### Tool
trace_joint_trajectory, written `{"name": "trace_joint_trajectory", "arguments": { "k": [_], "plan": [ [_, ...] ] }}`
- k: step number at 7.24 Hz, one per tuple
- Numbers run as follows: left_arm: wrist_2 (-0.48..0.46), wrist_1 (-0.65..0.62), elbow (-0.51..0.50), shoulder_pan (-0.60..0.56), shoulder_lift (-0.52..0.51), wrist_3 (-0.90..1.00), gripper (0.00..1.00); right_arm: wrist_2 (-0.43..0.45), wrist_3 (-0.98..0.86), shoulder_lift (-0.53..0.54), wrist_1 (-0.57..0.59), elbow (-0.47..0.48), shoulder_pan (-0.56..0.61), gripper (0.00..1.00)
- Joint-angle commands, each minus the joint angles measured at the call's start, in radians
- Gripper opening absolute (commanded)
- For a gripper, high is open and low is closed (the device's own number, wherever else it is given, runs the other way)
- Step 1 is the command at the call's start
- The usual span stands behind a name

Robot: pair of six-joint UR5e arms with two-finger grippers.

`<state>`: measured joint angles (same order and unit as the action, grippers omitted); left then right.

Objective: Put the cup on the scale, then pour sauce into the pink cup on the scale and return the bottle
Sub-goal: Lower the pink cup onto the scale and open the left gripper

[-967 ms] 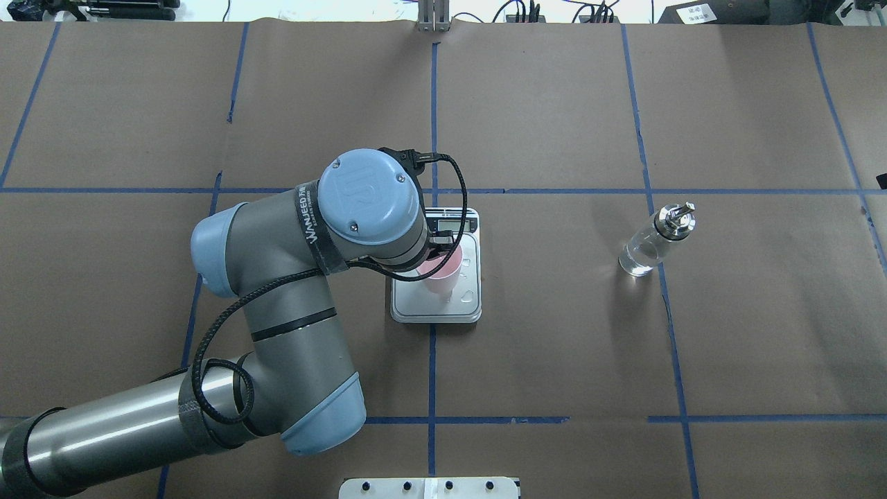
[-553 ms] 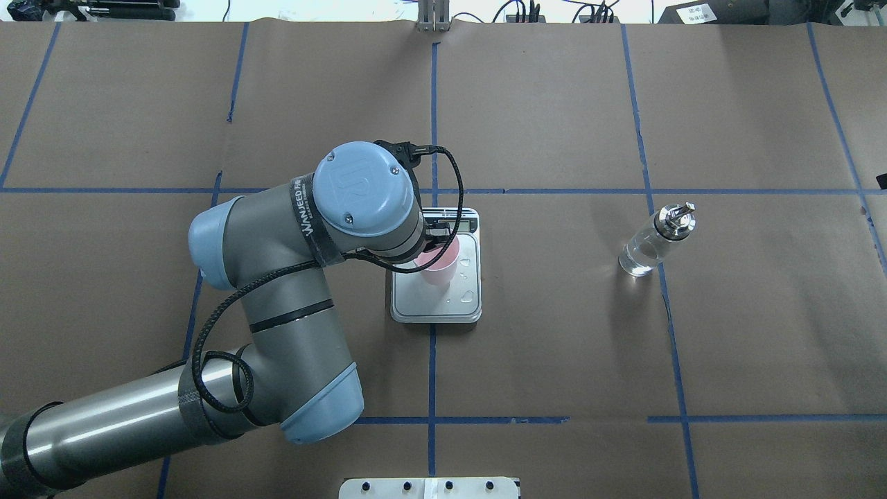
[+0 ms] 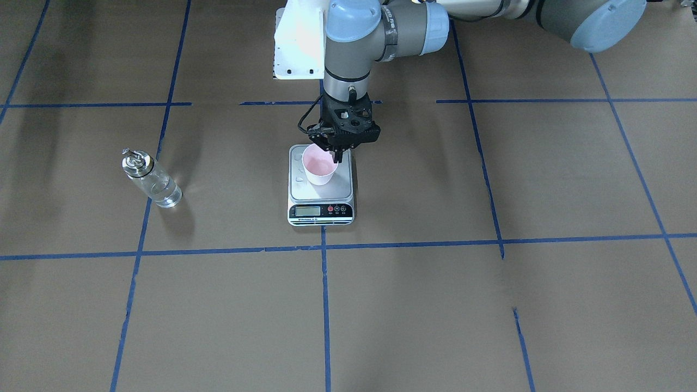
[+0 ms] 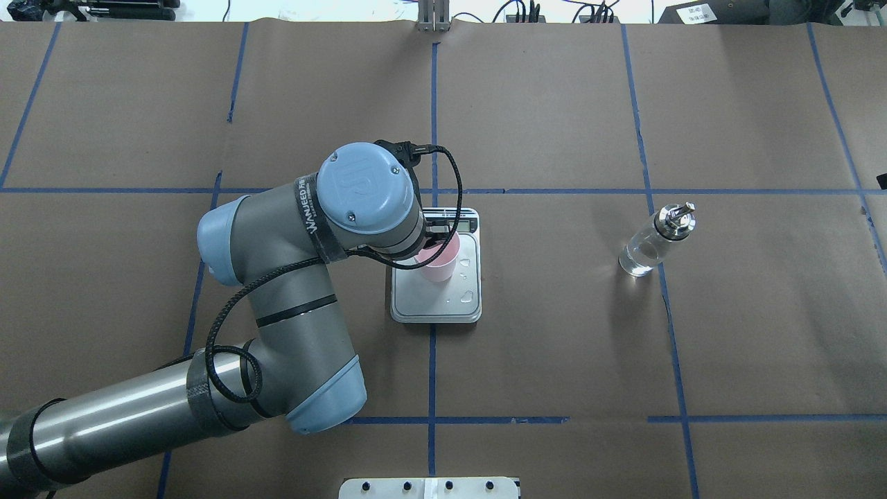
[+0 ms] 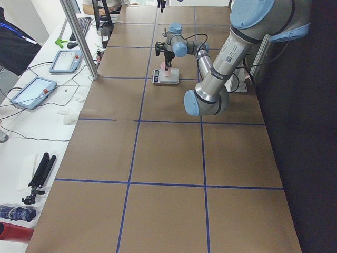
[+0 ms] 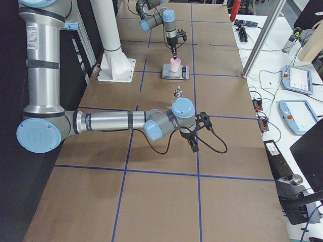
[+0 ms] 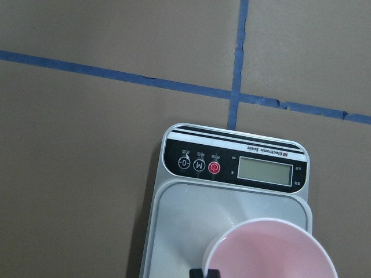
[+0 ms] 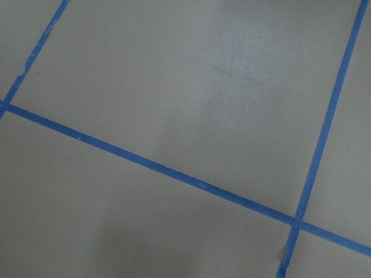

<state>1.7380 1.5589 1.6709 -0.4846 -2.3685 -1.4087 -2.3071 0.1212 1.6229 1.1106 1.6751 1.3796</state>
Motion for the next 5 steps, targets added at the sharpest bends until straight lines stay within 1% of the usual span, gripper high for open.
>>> {"name": "trace_joint_trajectory", "arguments": {
  "k": [1,2,3,4,5],
  "plan": [
    [0.0,0.001,0.001,0.0,0.002,0.035,0.65,0.0,0.0,0.0,0.0,0.0,0.001,1.0],
    [0.001,0.0,0.004,0.0,0.002,0.052,0.79,0.0,0.001,0.0,0.0,0.0,-0.001,1.0],
    [0.003,-0.008,0.019,-0.003,0.002,0.085,1.0,-0.002,0.001,0.0,0.0,0.002,0.001,1.0],
    [0.008,-0.017,0.08,-0.031,0.03,0.156,1.0,-0.011,0.003,0.0,0.0,0.008,0.001,1.0],
    [0.018,-0.035,0.212,-0.055,0.125,0.256,1.0,-0.038,0.003,-0.003,-0.002,0.021,0.001,1.0]
  ]
}}
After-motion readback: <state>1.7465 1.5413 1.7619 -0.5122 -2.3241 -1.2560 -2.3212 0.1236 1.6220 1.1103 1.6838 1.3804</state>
